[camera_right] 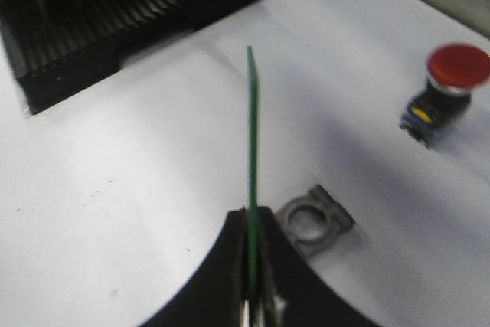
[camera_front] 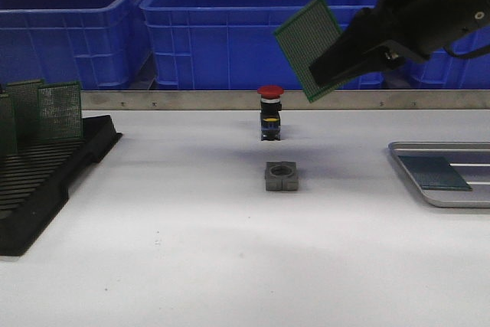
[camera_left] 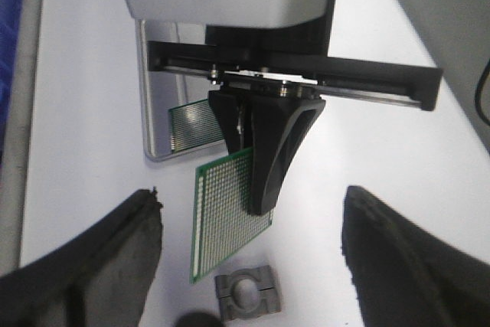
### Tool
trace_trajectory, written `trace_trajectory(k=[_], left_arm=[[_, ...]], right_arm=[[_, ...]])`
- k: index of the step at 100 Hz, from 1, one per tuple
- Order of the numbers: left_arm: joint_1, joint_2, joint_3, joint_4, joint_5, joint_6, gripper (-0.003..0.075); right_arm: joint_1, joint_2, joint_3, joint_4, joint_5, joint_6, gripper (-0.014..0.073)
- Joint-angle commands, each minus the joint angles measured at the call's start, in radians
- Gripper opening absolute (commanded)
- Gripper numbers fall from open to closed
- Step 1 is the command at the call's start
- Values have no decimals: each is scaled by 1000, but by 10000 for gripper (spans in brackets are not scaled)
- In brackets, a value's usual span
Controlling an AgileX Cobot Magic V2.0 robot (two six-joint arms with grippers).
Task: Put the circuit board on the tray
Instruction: 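Open the left gripper and move the board with the right gripper toward the tray, then lower the board onto the metal tray and open the right gripper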
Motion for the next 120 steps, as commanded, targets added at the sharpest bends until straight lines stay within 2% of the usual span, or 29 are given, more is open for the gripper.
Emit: trace_trajectory(k=[1,23,47,52,59,71,76,81,92,107,114,120], left_arm=[[10,-57,-50,-62,12,-12,481],[17,-57,-54,-49,14,-12,481],[19,-57,-54,-49,14,-12,481],[19,-57,-54,-49,14,-12,481],[19,-57,-54,-49,14,-12,480],[19,-57,-54,-51,14,-12,471],[19,-57,-54,-51,14,-12,472],[22,-57,-56,-49,14,-12,472],[40,-59,-75,-47,15,-30,471],[90,-59,-145,-47,16,-207,462],[120,-59,-186,-45,16,-307,424],[150,-59,-219,-36,20,-395,360]], right_arm=[[-41,-8,-13,50,-16,107,-120],[-176,82,-4,50,-31,279,-120],[-303,169,-4,50,-55,286,-118],[-314,179,-4,50,-52,286,-92],[-323,187,-4,50,-46,285,27],[-324,187,-6,41,-50,285,433],[-324,187,-7,34,-60,285,542],[-324,187,-7,25,-71,285,591],[-324,185,-7,-9,-81,285,573],[-324,150,-7,-99,-104,285,512],[-324,118,-7,-161,-115,285,454],[-324,88,-7,-216,-128,285,378]])
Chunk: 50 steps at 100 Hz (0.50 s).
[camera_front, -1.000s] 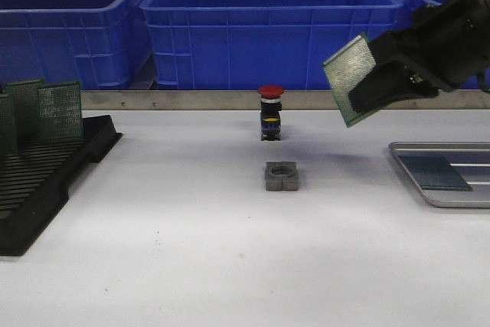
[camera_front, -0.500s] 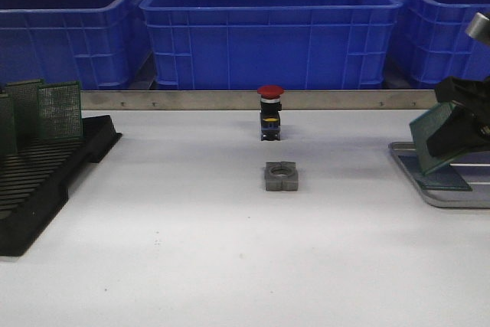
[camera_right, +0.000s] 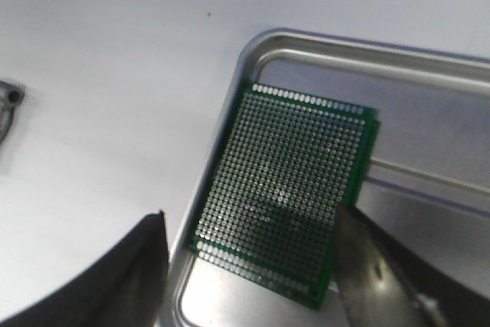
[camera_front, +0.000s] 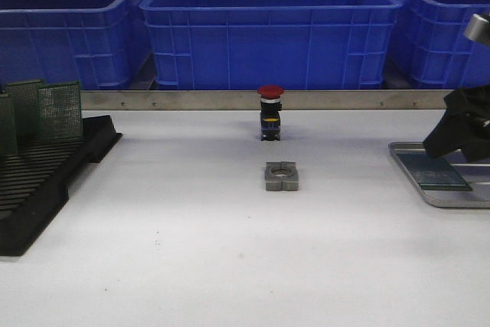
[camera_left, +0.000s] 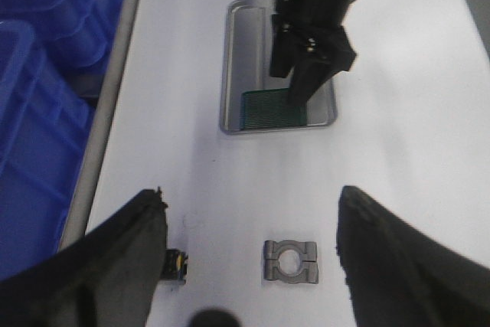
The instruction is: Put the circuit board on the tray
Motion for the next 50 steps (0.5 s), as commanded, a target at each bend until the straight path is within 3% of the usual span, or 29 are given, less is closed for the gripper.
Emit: trace_trajectory(k=[1,8,19,24,50], left_arm=[[37,-59,-79,-48,4,-149,352],[67,-59,-119,-18,12,-267,239],[110,-63,-153,8,34,-380,-18],[126,-70,-153,11,34,-409,-20],[151,-139,-153,71,28,-497,-20]], right_arm=[[-4,-94,-21,-54,0,-4,367],[-4,-140,-21,-75,-4,-4,244],[-4,-220,-21,-75,13,-4,-18],[-4,-257,-21,-75,28,-4,-132],[-4,-434,-18,-73,46,21,-113]])
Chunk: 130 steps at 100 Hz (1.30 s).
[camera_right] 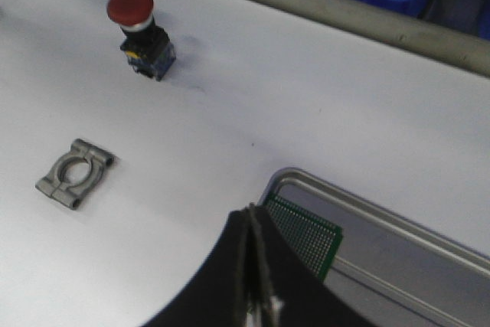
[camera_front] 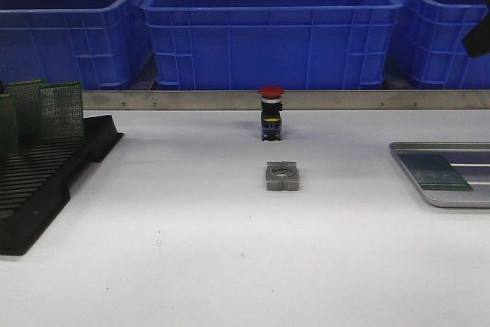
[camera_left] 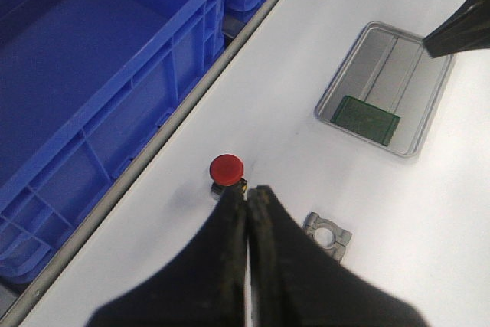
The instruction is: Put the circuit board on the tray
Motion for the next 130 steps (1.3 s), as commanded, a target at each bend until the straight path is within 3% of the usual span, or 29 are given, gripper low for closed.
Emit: trace_trajectory(k=[1,28,48,89,130], left_arm=[[1,-94,-33,-25,20,-49,-20],[1,-222,17,16,-2,-128,-20],[1,-382,176,18,-127,-132,-20],[1,-819,801,16,-609,-111,-20],[1,-1269,1357,12,-888,-93,-20]], right_arm=[[-4,-90,-17,30,8,14,-113],[-4,-281,73,132,-77,15,-113],[-3,-430,174,140,-99,15,-113],[-3,-774,365,165,-164,12,-113],[39,-923,484,213,-154,1,-113]])
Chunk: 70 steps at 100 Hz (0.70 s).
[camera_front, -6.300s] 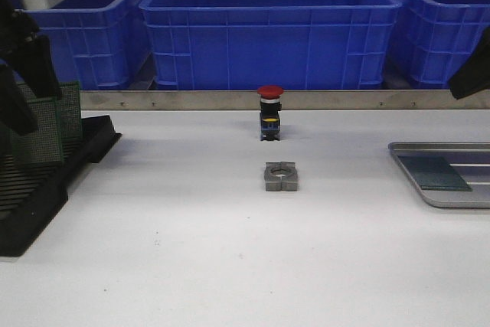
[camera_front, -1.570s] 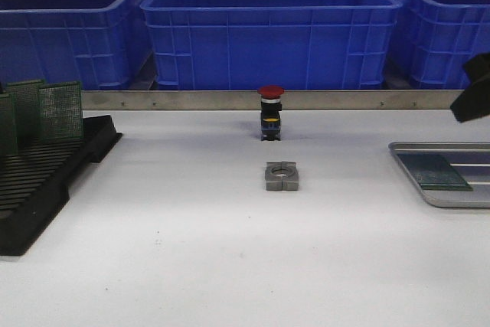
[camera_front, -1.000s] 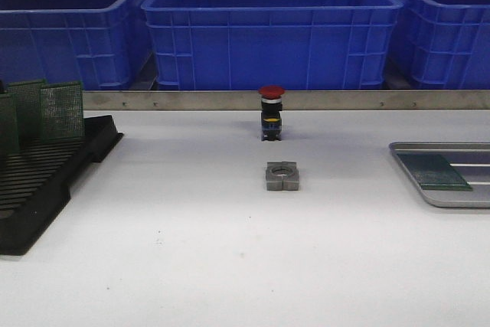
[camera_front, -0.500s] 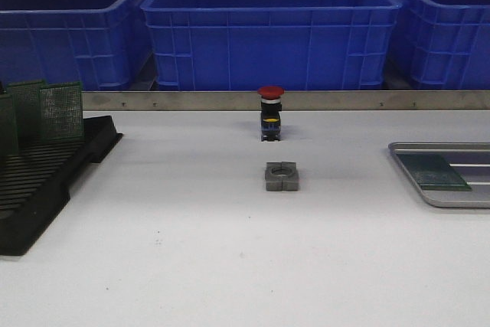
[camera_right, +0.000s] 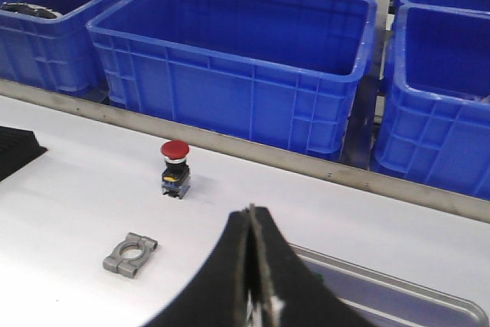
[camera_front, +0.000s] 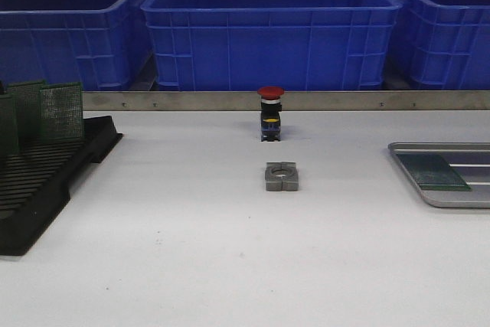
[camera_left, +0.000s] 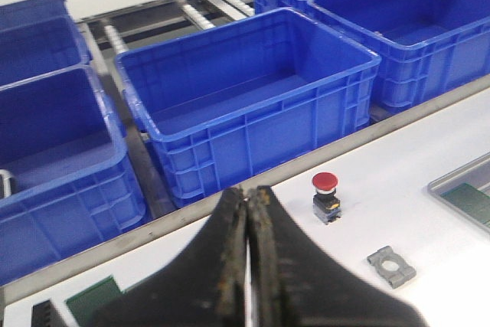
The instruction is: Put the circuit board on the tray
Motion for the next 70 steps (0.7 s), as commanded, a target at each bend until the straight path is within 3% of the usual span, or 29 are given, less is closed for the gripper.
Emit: trace_trajectory(k=[1,35,70], left_arm=[[1,-84,60,-37,-108,-1,-20],[1,-381,302,-46,-161,-1,-20],[1,-466,350,-57,-118,-1,-20]], right_arm=[[20,-8,-13,46,-15,-14,-113],[24,-155,64,47,-47,-17,-113],[24,-226,96,47,-3,-17,-113]])
